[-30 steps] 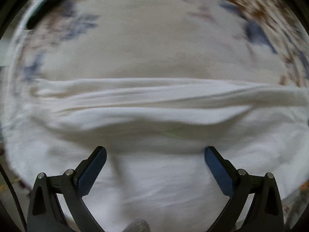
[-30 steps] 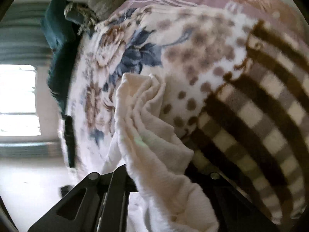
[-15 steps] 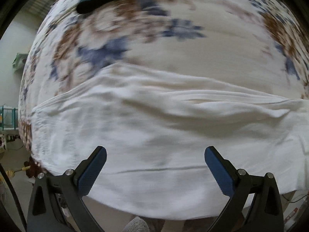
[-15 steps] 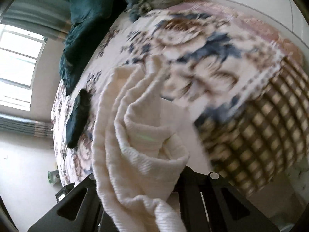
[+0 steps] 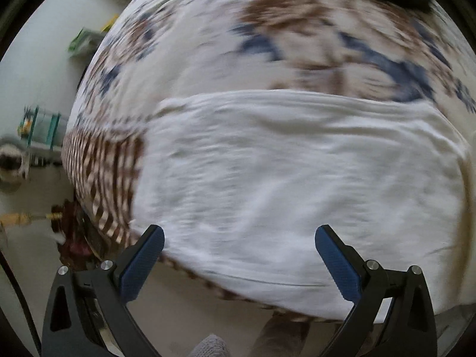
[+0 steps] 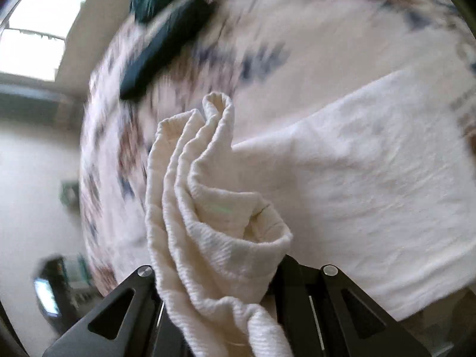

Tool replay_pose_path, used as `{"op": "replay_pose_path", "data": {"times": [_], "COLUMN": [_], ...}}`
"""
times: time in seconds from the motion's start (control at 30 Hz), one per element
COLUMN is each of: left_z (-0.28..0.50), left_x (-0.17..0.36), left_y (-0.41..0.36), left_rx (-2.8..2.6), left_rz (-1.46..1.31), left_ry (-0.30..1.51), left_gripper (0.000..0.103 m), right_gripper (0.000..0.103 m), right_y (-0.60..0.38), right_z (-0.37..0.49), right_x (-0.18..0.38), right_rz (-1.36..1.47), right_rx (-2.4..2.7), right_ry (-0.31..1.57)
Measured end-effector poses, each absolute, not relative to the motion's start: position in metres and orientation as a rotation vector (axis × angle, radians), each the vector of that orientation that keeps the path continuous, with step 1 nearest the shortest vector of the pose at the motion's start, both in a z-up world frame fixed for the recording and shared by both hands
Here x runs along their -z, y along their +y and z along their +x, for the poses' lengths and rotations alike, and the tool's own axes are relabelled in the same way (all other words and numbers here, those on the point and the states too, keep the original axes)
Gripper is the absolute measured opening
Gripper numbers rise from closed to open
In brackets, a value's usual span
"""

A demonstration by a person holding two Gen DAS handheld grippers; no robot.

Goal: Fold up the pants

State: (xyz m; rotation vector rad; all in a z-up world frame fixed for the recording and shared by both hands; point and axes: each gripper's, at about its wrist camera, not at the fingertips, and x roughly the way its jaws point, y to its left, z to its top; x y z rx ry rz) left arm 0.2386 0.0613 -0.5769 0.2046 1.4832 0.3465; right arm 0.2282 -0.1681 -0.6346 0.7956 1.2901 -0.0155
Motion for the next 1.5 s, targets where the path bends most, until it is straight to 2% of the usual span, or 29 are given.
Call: {"op": "replay_pose_path", "data": {"times": [0.07,0.1,0.17,0.2,0.3,0.37,0.4,0.53,0.6,0.63,0.67,0.7,0.8,0.87,1.0,1.17,1.23,1.3,1.33,1.37,1.5], "left_z": [0.235,0.233,0.235,0.236,0.239,0.243,0.246,0.255,0.255,0.254,0.253,0.25,0.239,0.231,0.219,0.218,0.214,0.208,0.202,0.197,0.163], "left_x": [0.574,0.571,0.566,0.563,0.556,0.554,0.555,0.586,0.609,0.617,0.626,0.635,0.638,0.631,0.636,0.611,0.598,0.59,0.586,0.584,0.587], "left_y": [0.082,0.093,0.11,0.114,0.11,0.1,0.087,0.032,0.006,-0.003,-0.015,-0.029,-0.047,-0.041,-0.03,-0.03,-0.013,0.008,0.026,0.046,0.124], "left_rx": [-0.362,-0.367,-0.365,-0.359,-0.316,-0.266,-0.228,-0.074,-0.013,0.012,0.031,0.056,0.106,0.119,0.098,0.077,0.05,0.01,-0.024,-0.06,-0.219], "left_rz": [0.158,0.122,0.051,0.023,-0.103,-0.189,-0.224,-0.244,-0.257,-0.255,-0.215,-0.142,-0.048,-0.063,-0.093,-0.146,-0.262,-0.386,-0.471,-0.547,-0.969], "left_ry": [1.489,1.49,1.483,1.477,1.471,1.475,1.475,1.568,1.624,1.635,1.645,1.652,1.599,1.569,1.598,1.54,1.505,1.474,1.442,1.407,1.224], "left_gripper": [0.103,0.103,0.103,0.103,0.103,0.103,0.103,0.103,0.099,0.09,0.058,0.035,0.019,0.017,0.017,0.022,0.04,0.091,0.097,0.099,0.098], "right_gripper": [0.033,0.037,0.064,0.068,0.071,0.079,0.079,0.079,0.079,0.079,0.079,0.079,0.079,0.079,0.079,0.079,0.079,0.079,0.079,0.079,0.079], "right_y": [-0.138,-0.129,-0.123,-0.124,-0.143,-0.163,-0.178,-0.236,-0.269,-0.279,-0.301,-0.307,-0.32,-0.321,-0.314,-0.298,-0.29,-0.275,-0.267,-0.252,-0.206], "right_z": [0.233,0.235,0.237,0.238,0.23,0.222,0.215,0.191,0.178,0.173,0.169,0.166,0.163,0.166,0.173,0.191,0.197,0.206,0.209,0.214,0.231], "right_x": [0.655,0.659,0.652,0.646,0.612,0.594,0.59,0.605,0.619,0.624,0.629,0.632,0.639,0.641,0.64,0.634,0.63,0.627,0.626,0.625,0.618], "right_rz": [0.711,0.696,0.692,0.718,0.763,0.752,0.743,0.752,0.801,0.818,0.828,0.83,0.832,0.832,0.804,0.715,0.648,0.539,0.505,0.462,0.372], "right_rx": [0.018,-0.01,-0.077,-0.118,-0.211,-0.178,-0.128,0.053,0.149,0.17,0.195,0.209,0.233,0.224,0.196,0.177,0.185,0.196,0.185,0.155,0.064], "right_ry": [1.388,1.424,1.453,1.45,1.388,1.375,1.376,1.426,1.445,1.443,1.444,1.445,1.443,1.442,1.463,1.5,1.518,1.555,1.569,1.593,1.629]}}
